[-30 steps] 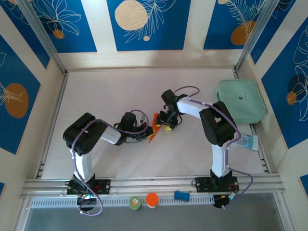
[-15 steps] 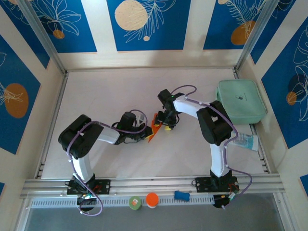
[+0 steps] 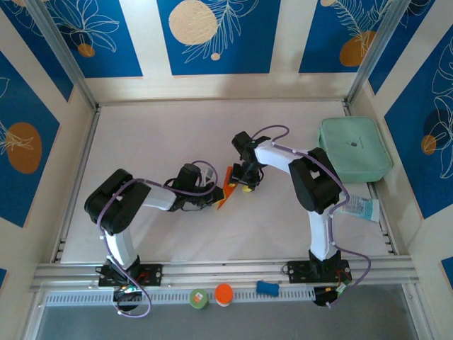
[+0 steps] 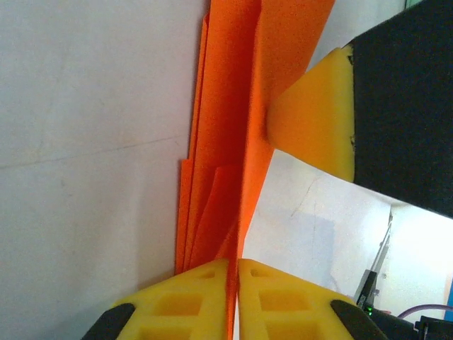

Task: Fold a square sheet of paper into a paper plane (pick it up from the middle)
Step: Fold the wing for the fifth time at the center of the table.

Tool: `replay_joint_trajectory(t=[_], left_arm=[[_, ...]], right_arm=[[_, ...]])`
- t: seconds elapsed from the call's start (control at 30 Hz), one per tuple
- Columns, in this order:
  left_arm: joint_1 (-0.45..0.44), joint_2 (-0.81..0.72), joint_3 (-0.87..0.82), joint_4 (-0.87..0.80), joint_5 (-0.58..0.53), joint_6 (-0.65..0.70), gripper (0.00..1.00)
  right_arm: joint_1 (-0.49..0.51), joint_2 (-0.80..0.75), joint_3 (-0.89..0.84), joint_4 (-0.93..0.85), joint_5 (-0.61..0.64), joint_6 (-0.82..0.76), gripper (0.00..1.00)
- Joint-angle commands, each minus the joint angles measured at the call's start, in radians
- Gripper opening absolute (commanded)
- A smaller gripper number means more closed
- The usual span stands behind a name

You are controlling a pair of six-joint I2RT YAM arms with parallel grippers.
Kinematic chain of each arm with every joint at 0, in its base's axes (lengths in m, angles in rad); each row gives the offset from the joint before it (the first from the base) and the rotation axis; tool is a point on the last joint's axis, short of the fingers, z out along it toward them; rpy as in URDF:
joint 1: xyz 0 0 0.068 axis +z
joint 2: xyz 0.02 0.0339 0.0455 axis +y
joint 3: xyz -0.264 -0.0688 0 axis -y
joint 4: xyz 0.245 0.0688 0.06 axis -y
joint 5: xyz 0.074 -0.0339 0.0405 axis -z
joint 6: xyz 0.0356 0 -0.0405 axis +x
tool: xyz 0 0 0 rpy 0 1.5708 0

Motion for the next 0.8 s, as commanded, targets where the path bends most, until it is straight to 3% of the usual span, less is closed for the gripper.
replay_joint_trajectory(t=[0.0,0.33,0.63,0.77], left_arm=[[0.008,0.022,-0.007,-0.097,-0.025,0.022,0.11],[0.013,0.037,-0.003,-0.114,-0.023,-0.006,0.08],[0.017,0.038,0.009,-0.138,-0.007,-0.011,0.06],[0.015,0.038,0.013,-0.149,-0.004,-0.01,0.06]], right_arm=[[0.009,0.159,-0.086,0.027,0.091,0.007,0.49],[0.002,0.111,-0.097,0.061,0.043,-0.007,0.5],[-0.033,-0.228,-0.243,0.315,-0.119,-0.081,0.56],[-0.03,-0.331,-0.353,0.478,-0.229,-0.096,0.52]])
